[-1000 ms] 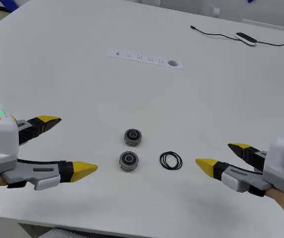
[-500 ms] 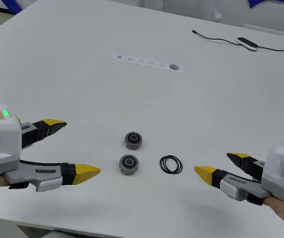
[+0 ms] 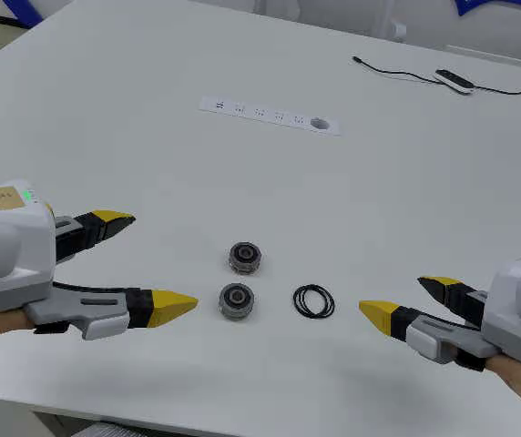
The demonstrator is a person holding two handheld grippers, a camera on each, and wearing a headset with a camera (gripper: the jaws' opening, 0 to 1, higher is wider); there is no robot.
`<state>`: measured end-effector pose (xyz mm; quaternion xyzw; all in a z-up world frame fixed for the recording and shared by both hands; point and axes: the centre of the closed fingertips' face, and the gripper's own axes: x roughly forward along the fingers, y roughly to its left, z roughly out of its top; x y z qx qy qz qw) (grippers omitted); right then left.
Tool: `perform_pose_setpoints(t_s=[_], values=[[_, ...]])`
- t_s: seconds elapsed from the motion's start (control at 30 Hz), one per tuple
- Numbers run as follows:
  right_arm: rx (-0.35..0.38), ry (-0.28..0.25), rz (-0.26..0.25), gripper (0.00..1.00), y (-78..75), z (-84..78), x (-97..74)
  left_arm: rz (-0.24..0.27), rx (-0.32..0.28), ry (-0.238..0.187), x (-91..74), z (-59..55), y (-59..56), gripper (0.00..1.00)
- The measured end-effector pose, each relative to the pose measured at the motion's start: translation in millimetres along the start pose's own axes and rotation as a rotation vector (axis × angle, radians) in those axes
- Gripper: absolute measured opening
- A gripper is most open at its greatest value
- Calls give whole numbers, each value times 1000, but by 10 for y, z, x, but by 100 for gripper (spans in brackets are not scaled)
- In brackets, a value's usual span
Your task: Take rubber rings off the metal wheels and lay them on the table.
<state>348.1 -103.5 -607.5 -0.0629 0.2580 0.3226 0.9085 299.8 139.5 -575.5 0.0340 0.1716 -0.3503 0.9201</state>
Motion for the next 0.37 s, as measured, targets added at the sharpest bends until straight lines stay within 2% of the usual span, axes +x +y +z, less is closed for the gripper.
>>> perform_pose_setpoints(t_s=[0.37], values=[[15, -3, -8, 60, -11, 9, -14, -10, 4, -3, 25, 22, -7, 82]])
